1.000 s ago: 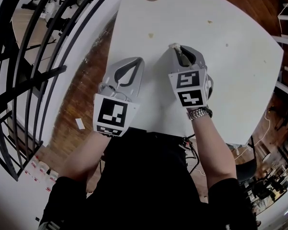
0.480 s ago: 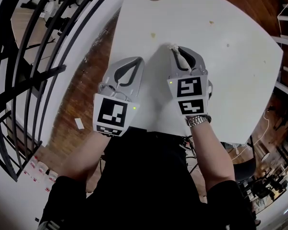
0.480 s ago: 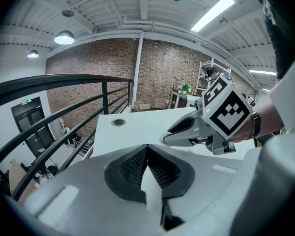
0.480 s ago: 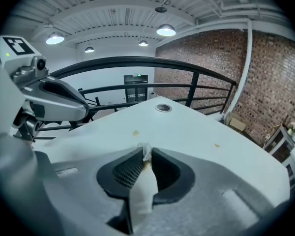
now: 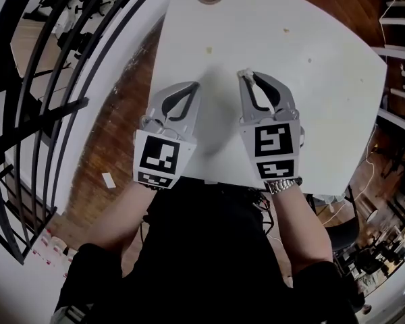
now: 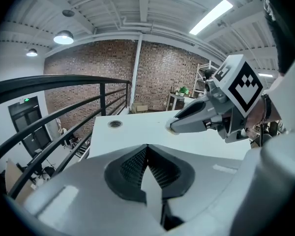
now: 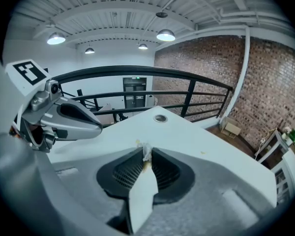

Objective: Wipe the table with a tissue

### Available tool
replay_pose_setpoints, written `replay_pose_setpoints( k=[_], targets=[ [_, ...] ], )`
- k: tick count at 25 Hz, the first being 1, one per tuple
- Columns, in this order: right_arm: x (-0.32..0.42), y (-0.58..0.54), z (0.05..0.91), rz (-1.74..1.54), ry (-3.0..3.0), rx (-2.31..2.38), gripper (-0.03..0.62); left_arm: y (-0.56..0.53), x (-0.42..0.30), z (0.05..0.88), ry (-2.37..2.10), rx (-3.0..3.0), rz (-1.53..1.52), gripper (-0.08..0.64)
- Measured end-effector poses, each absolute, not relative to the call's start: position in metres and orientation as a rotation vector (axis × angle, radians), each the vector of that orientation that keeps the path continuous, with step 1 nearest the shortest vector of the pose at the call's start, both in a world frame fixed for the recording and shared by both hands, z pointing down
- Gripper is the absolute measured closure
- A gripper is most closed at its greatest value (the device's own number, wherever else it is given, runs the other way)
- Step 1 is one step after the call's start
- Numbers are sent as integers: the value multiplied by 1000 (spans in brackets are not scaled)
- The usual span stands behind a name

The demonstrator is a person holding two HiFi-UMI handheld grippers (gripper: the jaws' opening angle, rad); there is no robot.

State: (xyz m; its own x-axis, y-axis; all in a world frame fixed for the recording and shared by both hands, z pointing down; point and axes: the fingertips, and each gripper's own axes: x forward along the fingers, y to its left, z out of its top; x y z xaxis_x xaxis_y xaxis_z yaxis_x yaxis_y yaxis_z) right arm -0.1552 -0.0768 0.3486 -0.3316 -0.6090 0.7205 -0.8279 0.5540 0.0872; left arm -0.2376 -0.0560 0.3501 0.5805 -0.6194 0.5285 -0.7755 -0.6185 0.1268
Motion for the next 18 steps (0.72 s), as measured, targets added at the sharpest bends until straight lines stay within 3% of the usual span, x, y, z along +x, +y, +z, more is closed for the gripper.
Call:
replay_pose_setpoints(
  k=[18],
  targets=[
    [-208,-120,359,317,-2105,1017,548,-58,-274,346,-1231,2415,626,543]
  ],
)
